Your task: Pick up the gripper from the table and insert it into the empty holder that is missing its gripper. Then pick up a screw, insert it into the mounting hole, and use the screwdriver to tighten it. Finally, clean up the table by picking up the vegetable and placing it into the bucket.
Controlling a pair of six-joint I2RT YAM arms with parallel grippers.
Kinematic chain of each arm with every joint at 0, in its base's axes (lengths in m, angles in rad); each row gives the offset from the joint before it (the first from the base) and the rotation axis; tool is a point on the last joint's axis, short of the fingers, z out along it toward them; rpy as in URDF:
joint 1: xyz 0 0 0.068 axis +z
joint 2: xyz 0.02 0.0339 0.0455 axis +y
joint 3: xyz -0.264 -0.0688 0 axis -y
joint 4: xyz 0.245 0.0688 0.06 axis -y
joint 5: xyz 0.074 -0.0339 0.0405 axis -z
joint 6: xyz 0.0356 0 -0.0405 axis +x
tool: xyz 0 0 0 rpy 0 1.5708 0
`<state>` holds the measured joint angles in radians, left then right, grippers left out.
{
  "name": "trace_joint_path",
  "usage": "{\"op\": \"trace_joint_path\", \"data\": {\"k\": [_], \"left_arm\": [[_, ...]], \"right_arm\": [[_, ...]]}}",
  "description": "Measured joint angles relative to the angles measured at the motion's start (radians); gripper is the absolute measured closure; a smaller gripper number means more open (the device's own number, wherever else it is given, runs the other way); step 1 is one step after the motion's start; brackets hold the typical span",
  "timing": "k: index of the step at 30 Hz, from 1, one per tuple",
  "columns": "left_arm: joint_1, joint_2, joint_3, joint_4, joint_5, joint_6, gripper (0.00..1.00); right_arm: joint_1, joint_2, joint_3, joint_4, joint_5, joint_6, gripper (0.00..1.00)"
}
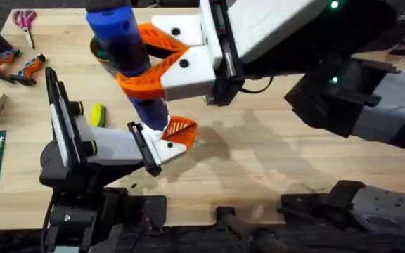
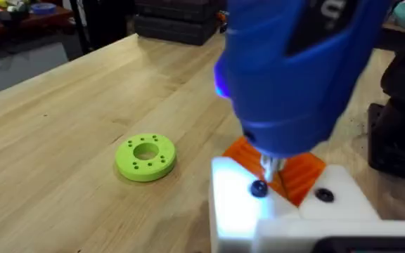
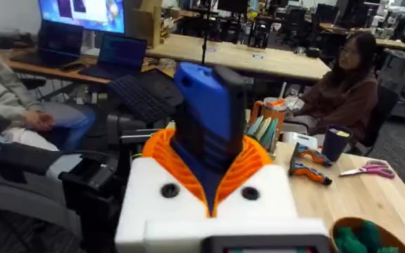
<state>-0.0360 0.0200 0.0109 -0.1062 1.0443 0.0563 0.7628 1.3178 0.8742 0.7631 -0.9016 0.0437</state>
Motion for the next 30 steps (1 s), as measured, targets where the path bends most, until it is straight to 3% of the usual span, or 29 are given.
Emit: {"op": "trace_joint_path", "data": {"k": [30], "left_arm": [[0.0, 0.0, 0.0, 0.0, 0.0, 0.0, 0.997]], "right_arm": [[0.0, 0.024, 0.008, -0.001, 0.007, -0.001, 0.974]]}}
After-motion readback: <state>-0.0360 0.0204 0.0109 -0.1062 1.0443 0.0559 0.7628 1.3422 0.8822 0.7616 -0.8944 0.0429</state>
